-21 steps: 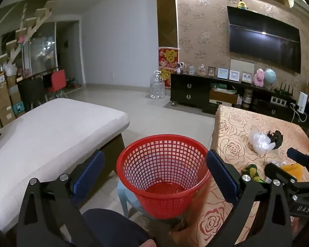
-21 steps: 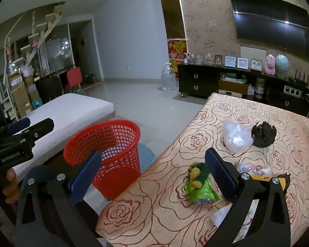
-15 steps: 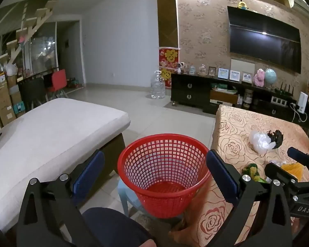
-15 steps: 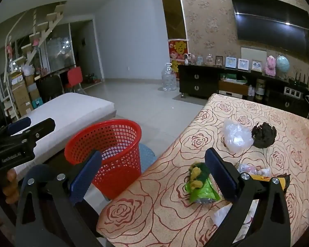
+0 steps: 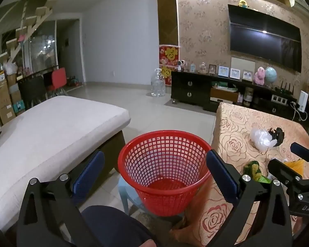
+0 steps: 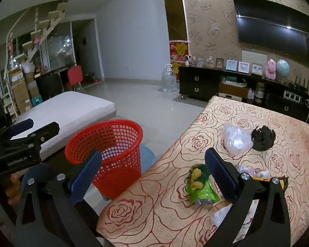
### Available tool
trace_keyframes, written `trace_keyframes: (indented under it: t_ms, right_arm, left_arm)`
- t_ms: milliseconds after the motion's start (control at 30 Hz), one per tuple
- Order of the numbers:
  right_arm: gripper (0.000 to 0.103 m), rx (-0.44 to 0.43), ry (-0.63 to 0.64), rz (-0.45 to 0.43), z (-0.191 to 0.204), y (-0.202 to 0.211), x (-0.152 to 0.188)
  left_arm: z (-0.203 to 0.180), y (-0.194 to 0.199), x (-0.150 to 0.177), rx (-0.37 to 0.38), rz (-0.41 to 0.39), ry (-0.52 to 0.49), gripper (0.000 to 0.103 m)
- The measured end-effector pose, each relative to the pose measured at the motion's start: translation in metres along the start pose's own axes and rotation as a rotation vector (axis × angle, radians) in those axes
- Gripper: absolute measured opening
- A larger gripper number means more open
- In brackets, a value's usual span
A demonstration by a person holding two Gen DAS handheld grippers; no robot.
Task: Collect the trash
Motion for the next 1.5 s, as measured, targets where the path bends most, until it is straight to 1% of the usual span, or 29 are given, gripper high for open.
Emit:
trace_keyframes:
  t_ms: [800,1500]
  right_arm:
    - [0.097,-0.003,0.019,0.004,0.0081,-0.0024,0.0042]
    - [0.097,-0.002,0.02,0.003,0.0087,-0.0015,0.0033]
  left_arm:
    - [0.0069,-0.0065,0.0089,0.0,0.003,0.016,0.095]
    - [0.0077,-0.005,0.0067,0.002,0.004,0.018,0.095]
Point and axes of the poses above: each gripper's, at about its wrist camera, not at the fingertips, and y roughly against the way its jaws point, z to its left, x to its underside, the point moved 8 cm from there along -y, roughly the way its jaws point, and after that the axes turned 15 degrees about x, right-handed, at the moved point
